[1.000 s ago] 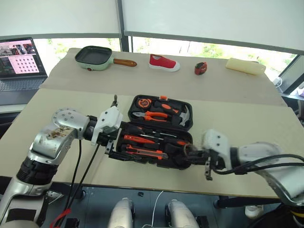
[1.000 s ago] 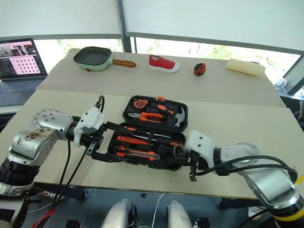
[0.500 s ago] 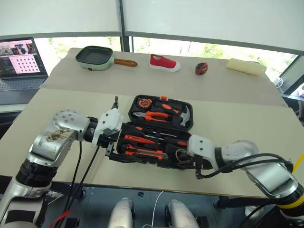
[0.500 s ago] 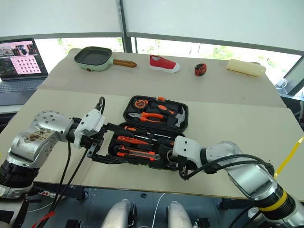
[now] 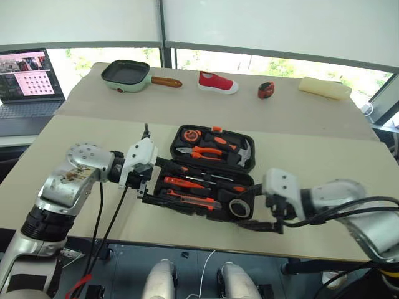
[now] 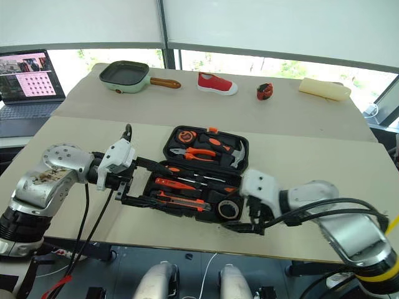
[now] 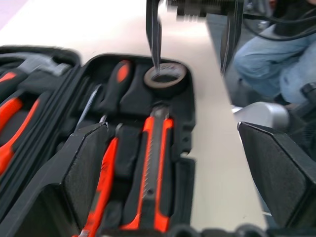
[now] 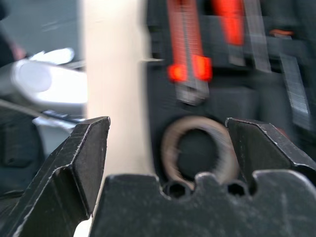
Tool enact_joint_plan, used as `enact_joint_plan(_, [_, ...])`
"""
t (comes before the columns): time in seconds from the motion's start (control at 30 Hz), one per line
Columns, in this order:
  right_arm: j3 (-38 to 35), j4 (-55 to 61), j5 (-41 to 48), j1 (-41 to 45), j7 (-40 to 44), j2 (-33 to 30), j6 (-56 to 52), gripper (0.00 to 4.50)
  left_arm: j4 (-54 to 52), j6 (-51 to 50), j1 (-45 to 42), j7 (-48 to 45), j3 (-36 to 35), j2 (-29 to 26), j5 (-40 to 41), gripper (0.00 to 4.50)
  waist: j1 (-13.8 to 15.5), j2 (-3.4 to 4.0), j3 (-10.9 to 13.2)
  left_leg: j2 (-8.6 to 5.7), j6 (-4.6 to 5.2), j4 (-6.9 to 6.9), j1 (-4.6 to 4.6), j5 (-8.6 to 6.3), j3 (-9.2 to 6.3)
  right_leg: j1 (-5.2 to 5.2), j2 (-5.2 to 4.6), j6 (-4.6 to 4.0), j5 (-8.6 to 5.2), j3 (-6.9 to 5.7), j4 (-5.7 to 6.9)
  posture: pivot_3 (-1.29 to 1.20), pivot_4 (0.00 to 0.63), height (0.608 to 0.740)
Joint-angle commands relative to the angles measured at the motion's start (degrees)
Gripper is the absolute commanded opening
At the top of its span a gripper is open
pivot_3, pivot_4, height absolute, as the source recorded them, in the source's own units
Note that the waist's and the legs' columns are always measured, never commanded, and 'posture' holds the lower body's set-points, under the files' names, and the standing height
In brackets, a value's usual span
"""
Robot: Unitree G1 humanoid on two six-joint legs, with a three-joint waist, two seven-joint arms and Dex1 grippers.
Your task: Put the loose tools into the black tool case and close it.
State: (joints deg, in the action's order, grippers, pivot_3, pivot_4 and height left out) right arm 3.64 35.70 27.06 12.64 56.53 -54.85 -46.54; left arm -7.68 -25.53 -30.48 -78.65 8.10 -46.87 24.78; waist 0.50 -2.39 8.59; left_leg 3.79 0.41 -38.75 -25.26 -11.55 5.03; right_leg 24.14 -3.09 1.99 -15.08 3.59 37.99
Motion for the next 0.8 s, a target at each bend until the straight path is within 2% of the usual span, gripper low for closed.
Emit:
enact_joint_plan(0.03, [-4.05, 0.80, 2.07, -2.08, 0.06, -0.53, 0.41, 4.44, -1.21, 1.01, 0.13, 0.73, -1.89, 0.31, 0.89, 4.50, 0.02, 0.00, 0.00, 0.00, 0.00, 0.00, 0.00, 0.00, 0.00, 0.00, 0.00, 0.00, 0.00, 0.00, 0.00, 0.00, 0.150, 0.740])
enact_joint_plan(0.13, [-2.78, 1.00, 1.79, -3.13, -1.27, 0.95, 1.21, 4.44, -3.55, 0.09, 0.24, 0.65, -1.47, 0.73, 2.13, 4.50, 0.01, 0.00, 0.00, 0.01, 0.00, 0.01, 0.00, 0.00, 0.00, 0.01, 0.00, 0.00, 0.00, 0.01, 0.01, 0.00, 0.150, 0.740])
enact_joint_plan(0.27, [-2.76, -2.48, -0.96, -4.36, -2.28, 1.16, 3.41, 3.45, -1.88, 1.34, 1.11, 0.76, -1.66, -0.35, 0.36, 4.50, -0.10, 0.00, 0.00, 0.00, 0.00, 0.01, 0.00, 0.00, 0.00, 0.01, 0.01, 0.00, 0.00, 0.02, 0.02, 0.00, 0.150, 0.740])
enact_joint_plan(0.4, [-6.92, -6.11, -0.61, -6.55, -0.89, -0.47, 4.53, 2.10, 3.70, 2.76, 1.92, 3.18, -4.04, -1.32, -1.56, 3.47, -0.07, 0.00, 0.00, 0.00, 0.00, 0.00, 0.01, 0.00, 0.01, 0.01, 0.01, 0.00, 0.00, 0.02, 0.02, 0.00, 0.150, 0.740])
enact_joint_plan(0.57, [-10.00, -5.18, 1.93, -9.01, 1.12, -0.98, 4.68, 0.26, 3.20, 1.67, 3.64, 3.47, -6.47, -1.72, 0.25, 1.54, -0.01, 0.00, 0.00, 0.00, 0.00, 0.01, 0.00, 0.00, 0.01, 0.00, 0.00, 0.00, 0.00, 0.01, 0.00, 0.00, 0.150, 0.740])
enact_joint_plan(0.6, [-9.50, -4.76, 1.70, -9.12, 0.87, -0.68, 4.64, 0.01, 2.61, 0.66, 4.18, 4.08, -6.61, -2.06, -0.08, 1.21, -0.01, 0.00, 0.00, 0.01, 0.00, 0.01, 0.00, 0.00, 0.01, 0.00, 0.00, 0.00, 0.00, 0.01, 0.00, 0.00, 0.150, 0.740])
enact_joint_plan(0.7, [-7.76, -7.11, -0.93, -8.08, -1.22, -0.02, 5.62, 0.00, 5.95, 3.99, 6.14, 5.49, -6.57, -3.64, -4.24, 0.06, -0.04, 0.00, 0.00, 0.01, 0.00, 0.01, 0.01, 0.00, 0.01, 0.00, 0.00, 0.00, 0.00, 0.01, 0.01, 0.00, 0.150, 0.740])
enact_joint_plan(0.8, [-6.34, -11.58, -4.13, -6.21, -2.88, 0.18, 7.28, 0.00, 10.85, 6.51, 6.16, 8.76, -6.15, -3.59, -8.12, 0.06, -0.21, 0.00, 0.00, 0.02, 0.00, 0.01, 0.03, 0.00, 0.02, 0.03, 0.01, -0.01, 0.00, 0.01, 0.02, 0.00, 0.150, 0.740])
